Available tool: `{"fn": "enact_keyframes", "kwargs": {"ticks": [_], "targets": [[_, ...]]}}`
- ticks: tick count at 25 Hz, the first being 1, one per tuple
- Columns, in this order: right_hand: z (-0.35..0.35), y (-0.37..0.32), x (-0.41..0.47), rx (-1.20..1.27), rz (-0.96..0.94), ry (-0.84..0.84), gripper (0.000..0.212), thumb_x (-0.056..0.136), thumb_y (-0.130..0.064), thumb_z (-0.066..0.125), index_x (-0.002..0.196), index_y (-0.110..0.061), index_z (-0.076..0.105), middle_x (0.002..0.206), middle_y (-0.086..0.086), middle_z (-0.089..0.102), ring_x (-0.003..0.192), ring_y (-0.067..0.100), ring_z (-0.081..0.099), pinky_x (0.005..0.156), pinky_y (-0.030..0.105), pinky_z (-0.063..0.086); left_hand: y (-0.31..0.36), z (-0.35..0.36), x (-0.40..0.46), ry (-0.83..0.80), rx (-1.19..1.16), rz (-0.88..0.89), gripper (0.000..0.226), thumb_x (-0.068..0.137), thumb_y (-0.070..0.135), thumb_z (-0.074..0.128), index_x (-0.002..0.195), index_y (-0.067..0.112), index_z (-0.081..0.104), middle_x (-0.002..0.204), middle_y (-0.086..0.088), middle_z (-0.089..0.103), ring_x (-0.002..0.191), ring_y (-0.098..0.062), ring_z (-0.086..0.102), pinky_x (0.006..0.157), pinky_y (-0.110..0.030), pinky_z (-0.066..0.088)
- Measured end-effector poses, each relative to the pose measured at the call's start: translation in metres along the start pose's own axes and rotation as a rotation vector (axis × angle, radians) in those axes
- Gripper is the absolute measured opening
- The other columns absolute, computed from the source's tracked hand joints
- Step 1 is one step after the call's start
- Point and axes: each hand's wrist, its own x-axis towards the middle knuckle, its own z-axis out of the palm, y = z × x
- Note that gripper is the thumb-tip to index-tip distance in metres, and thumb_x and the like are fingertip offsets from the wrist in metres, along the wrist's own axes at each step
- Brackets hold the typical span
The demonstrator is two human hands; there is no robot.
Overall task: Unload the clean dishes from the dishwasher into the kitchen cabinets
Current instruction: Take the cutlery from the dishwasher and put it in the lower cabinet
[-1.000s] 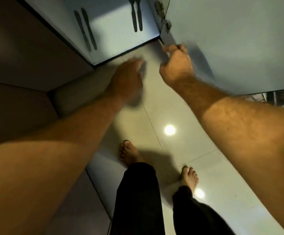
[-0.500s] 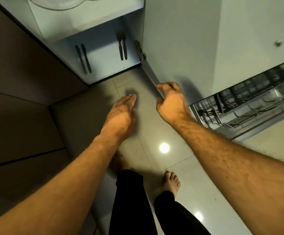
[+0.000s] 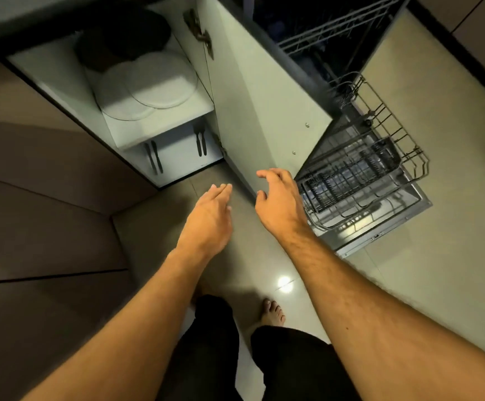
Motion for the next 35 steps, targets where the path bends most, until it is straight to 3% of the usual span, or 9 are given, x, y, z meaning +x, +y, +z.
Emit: {"fn": "enact_keyframes", "kwargs": {"ticks": [3,8,11,15,20,25,29,32,35], "targets": [[-0.046,-0.031,-0.012,0.010,-0.058,0.015,0.042,0.094,-0.015,0.054,0.136,-0.022,0.053,0.138,-0.001,0.045,0.128,0.020,0.044,0.105,0.032,0.041,0.038,-0.044,-0.009,0.052,-0.008,-0.021,0.050,0.102,0.009,0.036,0.152,0.008,0.029,0.157,-0.009,0.031,0.148,-0.020,0.019,0.117,-0.023,0.010],[-0.104,-0.056,-0.028,-0.065,-0.176,0.095,0.040,0.094,-0.014,0.054,0.133,-0.020,0.056,0.138,-0.001,0.045,0.127,0.019,0.040,0.102,0.032,0.042,0.076,-0.090,-0.030,0.092,0.003,0.013,0.051,0.102,0.008,0.035,0.153,0.007,0.026,0.159,-0.008,0.026,0.149,-0.019,0.015,0.116,-0.019,0.003],[-0.134,-0.064,-0.029,-0.116,-0.217,0.123,0.042,0.094,-0.014,0.055,0.136,-0.017,0.054,0.147,0.002,0.041,0.140,0.019,0.030,0.112,0.030,0.032,0.085,-0.112,-0.038,0.032,0.040,0.056,0.053,0.102,0.010,0.034,0.154,0.008,0.021,0.160,-0.007,0.023,0.150,-0.019,0.012,0.119,-0.026,0.005],[-0.159,-0.069,-0.013,-0.223,-0.190,0.063,0.054,0.096,-0.012,0.053,0.148,-0.018,0.040,0.162,0.005,0.021,0.152,0.021,0.009,0.123,0.032,0.011,0.085,-0.140,-0.017,0.026,0.055,0.133,0.055,0.100,0.010,0.035,0.154,0.009,0.023,0.160,-0.006,0.023,0.150,-0.020,0.012,0.122,-0.031,0.011],[-0.165,-0.094,0.015,-0.263,-0.043,0.014,0.068,0.098,-0.010,0.048,0.157,-0.020,0.016,0.166,0.001,0.001,0.153,0.018,-0.001,0.122,0.037,0.012,0.082,-0.176,0.018,0.056,0.078,0.191,0.057,0.099,0.008,0.037,0.154,0.014,0.023,0.160,-0.001,0.024,0.149,-0.016,0.013,0.122,-0.029,0.012],[-0.149,-0.107,0.029,-0.234,0.108,-0.034,0.074,0.097,-0.011,0.050,0.158,-0.017,0.007,0.166,0.004,0.002,0.152,0.022,0.008,0.122,0.038,0.014,0.078,-0.190,0.031,0.015,0.090,0.269,0.059,0.098,0.007,0.038,0.155,0.016,0.022,0.161,0.000,0.022,0.150,-0.015,0.011,0.118,-0.027,0.007],[-0.152,-0.106,0.038,-0.315,0.085,-0.062,0.073,0.098,-0.014,0.051,0.158,-0.015,0.010,0.165,0.007,0.013,0.150,0.024,0.017,0.121,0.037,0.018,0.080,-0.189,0.036,-0.020,0.102,0.281,0.060,0.099,0.007,0.037,0.155,0.015,0.018,0.162,0.000,0.019,0.150,-0.015,0.009,0.117,-0.024,0.005],[-0.168,-0.102,0.047,-0.344,0.028,-0.034,0.065,0.094,-0.004,0.049,0.155,-0.016,0.027,0.156,0.006,0.037,0.141,0.022,0.037,0.116,0.034,0.030,0.087,-0.185,0.045,0.011,0.095,0.249,0.059,0.100,0.008,0.036,0.156,0.015,0.017,0.162,0.000,0.017,0.150,-0.014,0.008,0.113,-0.020,0.000],[-0.184,-0.102,0.057,-0.413,0.000,-0.060,0.050,0.094,-0.002,0.047,0.141,-0.020,0.049,0.130,0.009,0.061,0.115,0.027,0.059,0.097,0.036,0.049,0.097,-0.176,0.049,-0.007,0.080,0.215,0.058,0.101,0.009,0.035,0.156,0.015,0.016,0.162,0.000,0.016,0.150,-0.014,0.008,0.110,-0.018,-0.003]]}}
